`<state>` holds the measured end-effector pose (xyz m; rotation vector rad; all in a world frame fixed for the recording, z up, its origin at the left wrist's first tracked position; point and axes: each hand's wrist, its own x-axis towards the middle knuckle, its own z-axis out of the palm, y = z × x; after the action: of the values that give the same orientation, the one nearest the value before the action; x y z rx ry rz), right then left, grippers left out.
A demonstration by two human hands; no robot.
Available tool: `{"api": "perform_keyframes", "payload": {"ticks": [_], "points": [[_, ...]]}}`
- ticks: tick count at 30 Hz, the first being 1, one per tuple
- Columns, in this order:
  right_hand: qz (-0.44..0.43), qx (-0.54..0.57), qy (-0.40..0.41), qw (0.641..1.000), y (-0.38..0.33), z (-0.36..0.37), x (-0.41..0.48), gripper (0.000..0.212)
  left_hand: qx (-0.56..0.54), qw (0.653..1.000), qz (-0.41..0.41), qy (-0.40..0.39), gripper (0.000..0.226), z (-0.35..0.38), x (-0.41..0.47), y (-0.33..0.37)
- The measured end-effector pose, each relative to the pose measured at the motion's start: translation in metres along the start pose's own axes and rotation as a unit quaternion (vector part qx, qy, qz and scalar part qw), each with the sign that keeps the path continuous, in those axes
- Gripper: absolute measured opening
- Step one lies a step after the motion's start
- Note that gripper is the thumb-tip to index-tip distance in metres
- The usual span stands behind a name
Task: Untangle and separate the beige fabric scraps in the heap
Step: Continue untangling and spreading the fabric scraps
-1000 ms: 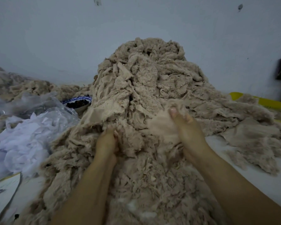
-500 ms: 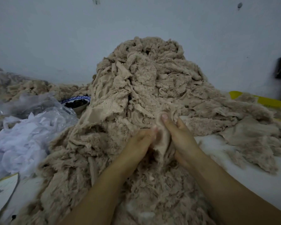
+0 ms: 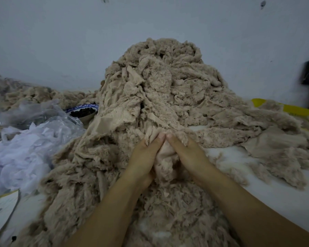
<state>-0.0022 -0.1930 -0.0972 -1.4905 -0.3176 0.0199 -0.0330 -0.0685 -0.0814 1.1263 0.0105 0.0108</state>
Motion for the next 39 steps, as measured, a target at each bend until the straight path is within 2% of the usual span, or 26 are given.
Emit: {"api": "perform_keyframes", "payload": {"ticks": [4,7,12,16,17,21,25,27,30,31,33,35,39], "points": [[-0.013,-0.059,0.048,0.997,0.000,-0.003,0.004,0.018,0.072,0.996,0.030,0.043,0.027,0.001,0.000,-0.001],[0.009,-0.004,0.100,0.995,0.001,-0.007,0.010,0.024,0.110,0.992,0.055,0.032,0.031,0.006,-0.002,-0.002],[0.056,0.040,0.125,0.990,-0.002,-0.006,0.012,0.041,0.104,0.993,0.048,0.011,0.036,0.010,-0.004,0.000],[0.083,0.049,0.125,0.987,-0.009,-0.009,0.013,0.076,0.076,0.997,0.025,0.007,0.042,0.008,-0.004,0.001],[0.082,0.054,0.127,0.987,-0.009,-0.011,0.013,0.075,0.064,0.998,0.017,0.008,0.044,0.008,-0.004,0.001],[0.054,0.110,0.086,0.989,-0.010,-0.016,0.010,0.045,0.032,0.999,-0.004,0.009,0.046,0.004,-0.003,0.002],[0.036,0.165,0.037,0.985,-0.014,-0.018,0.007,0.041,0.047,0.999,-0.006,-0.015,0.039,0.000,-0.002,0.004],[0.029,0.140,0.016,0.990,-0.012,-0.019,0.007,0.040,0.077,0.996,0.008,-0.036,0.043,-0.003,-0.003,0.006],[0.031,0.078,0.011,0.996,-0.010,-0.018,0.007,0.063,0.120,0.989,0.031,-0.079,0.040,0.000,-0.007,0.004],[0.031,0.067,0.012,0.997,-0.009,-0.018,0.008,0.064,0.126,0.987,0.037,-0.088,0.035,0.002,-0.007,0.001],[0.027,0.047,0.010,0.998,-0.011,-0.017,0.006,0.053,0.129,0.987,0.049,-0.088,0.020,0.004,-0.008,0.000],[0.000,0.011,-0.004,1.000,-0.011,-0.016,0.004,0.038,0.118,0.988,0.063,-0.071,0.019,0.003,-0.006,0.000],[-0.075,-0.139,-0.046,0.986,-0.011,-0.013,0.000,0.023,0.151,0.985,0.074,-0.024,0.012,-0.001,-0.003,0.001]]}}
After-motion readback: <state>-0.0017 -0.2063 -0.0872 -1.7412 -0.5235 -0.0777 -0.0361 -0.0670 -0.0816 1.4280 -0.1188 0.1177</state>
